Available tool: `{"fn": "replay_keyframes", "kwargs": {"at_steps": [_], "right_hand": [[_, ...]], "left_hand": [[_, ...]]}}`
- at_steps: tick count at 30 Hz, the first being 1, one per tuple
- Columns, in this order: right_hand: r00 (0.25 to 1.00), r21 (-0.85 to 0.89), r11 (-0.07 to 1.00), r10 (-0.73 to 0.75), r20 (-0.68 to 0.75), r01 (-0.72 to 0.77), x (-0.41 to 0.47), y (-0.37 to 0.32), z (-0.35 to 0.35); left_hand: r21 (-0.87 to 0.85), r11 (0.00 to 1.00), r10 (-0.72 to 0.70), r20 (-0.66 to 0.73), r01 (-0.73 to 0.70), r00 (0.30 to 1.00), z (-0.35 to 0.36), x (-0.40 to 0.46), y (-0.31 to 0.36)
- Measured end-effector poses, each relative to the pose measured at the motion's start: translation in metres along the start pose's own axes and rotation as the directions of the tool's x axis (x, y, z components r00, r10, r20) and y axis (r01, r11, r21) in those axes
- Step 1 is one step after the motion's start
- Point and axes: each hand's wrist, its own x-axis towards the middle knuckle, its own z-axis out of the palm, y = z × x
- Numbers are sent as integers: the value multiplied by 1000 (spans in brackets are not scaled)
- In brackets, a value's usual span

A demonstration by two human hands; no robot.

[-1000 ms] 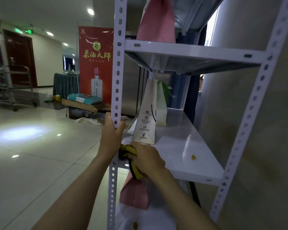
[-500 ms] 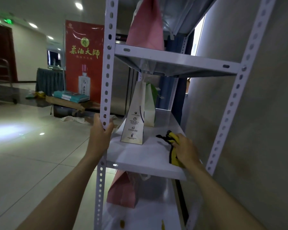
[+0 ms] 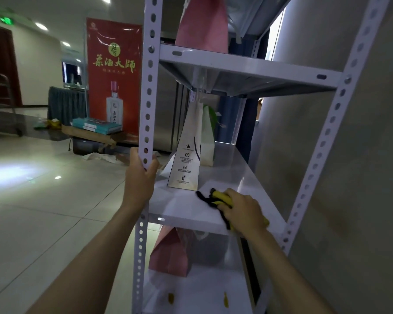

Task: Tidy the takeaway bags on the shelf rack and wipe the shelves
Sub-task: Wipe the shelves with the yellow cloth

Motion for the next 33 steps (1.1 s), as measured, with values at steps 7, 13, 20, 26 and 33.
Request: {"fn": "replay_keyframes", "kwargs": {"at_steps": [7,13,20,26,33], "right_hand": [[997,69,997,-51,54,47,0,-12,0],[983,84,980,180,29,-182,26,55,-4],[966,-103,963,240,-100,-250,31,67,7],[995,-85,991,103,-9,-104,18,23,3],[977,68,979,-197,80,192,-27,-46,-10]], "left_hand": [[32,999,9,22,-10,1000,0,0,-6],[31,999,29,17,-30,999,0,3,-10],[-12,999,39,-27,-40,999,5,4,-16],[-10,1000,21,-6,-21,1000,3,3,-12],[17,993,-114,134,113,984,-11,-6,0]]}}
